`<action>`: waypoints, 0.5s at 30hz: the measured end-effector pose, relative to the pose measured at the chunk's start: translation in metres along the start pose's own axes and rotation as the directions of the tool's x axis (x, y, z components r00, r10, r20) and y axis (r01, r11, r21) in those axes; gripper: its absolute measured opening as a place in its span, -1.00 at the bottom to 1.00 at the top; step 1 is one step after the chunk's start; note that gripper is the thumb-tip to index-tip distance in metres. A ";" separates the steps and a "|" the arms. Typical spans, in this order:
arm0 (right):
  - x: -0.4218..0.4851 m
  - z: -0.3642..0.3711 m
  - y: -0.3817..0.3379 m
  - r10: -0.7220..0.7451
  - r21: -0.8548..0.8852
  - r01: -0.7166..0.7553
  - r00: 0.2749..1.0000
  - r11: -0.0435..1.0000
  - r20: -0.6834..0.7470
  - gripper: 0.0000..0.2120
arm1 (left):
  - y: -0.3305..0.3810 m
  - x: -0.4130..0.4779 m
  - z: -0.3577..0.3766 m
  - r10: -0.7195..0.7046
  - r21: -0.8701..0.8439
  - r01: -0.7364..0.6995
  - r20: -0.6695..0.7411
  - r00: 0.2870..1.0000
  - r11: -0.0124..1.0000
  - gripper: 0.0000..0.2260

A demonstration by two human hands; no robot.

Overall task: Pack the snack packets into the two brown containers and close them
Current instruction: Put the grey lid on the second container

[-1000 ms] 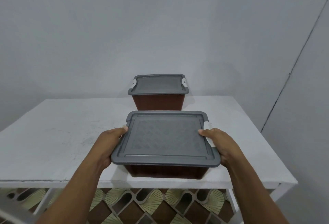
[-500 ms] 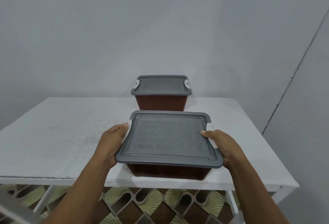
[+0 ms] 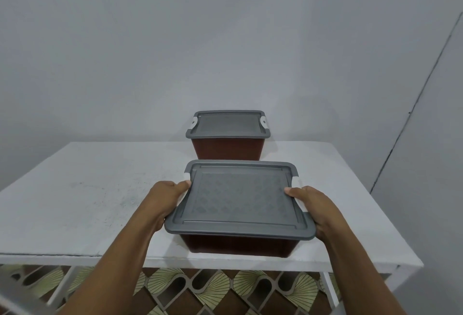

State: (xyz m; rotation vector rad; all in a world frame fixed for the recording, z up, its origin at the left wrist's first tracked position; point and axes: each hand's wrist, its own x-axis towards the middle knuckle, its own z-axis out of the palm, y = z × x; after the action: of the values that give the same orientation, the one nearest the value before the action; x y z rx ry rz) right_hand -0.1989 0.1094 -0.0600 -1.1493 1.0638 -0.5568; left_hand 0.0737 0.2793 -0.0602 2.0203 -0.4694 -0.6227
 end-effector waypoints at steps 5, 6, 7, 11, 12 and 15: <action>0.004 -0.002 -0.004 -0.030 -0.141 0.024 0.999 0.990 -0.038 -0.56 | 0.005 0.009 0.001 -0.074 -0.030 0.076 0.075 0.994 0.997 -0.60; 0.004 -0.001 -0.007 -0.029 -0.182 0.017 0.997 0.983 -0.066 -0.53 | 0.007 0.011 0.002 -0.091 -0.034 0.094 0.082 0.992 0.995 -0.58; 0.004 0.001 -0.009 -0.029 -0.211 0.010 0.996 0.977 -0.087 -0.51 | 0.007 0.012 0.004 -0.106 -0.031 0.109 0.084 0.991 0.994 -0.55; 0.006 0.008 -0.007 -0.060 -0.344 0.021 0.993 0.939 -0.103 -0.49 | 0.006 0.011 0.010 -0.131 -0.012 0.132 0.080 0.988 0.991 -0.40; 0.006 0.009 -0.005 -0.056 -0.342 0.013 0.992 0.939 -0.117 -0.50 | 0.005 0.011 0.011 -0.118 0.014 0.118 0.068 0.991 0.993 -0.39; 0.009 0.008 -0.002 -0.065 -0.349 0.010 0.987 0.937 -0.146 -0.50 | 0.005 0.012 0.011 -0.075 0.096 0.071 0.040 0.996 0.993 -0.35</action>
State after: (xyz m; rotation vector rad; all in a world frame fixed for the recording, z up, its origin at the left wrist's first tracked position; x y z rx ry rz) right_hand -0.1879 0.1050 -0.0618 -1.4557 1.3129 -0.5066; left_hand 0.0760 0.2627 -0.0635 2.1251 -0.4603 -0.7012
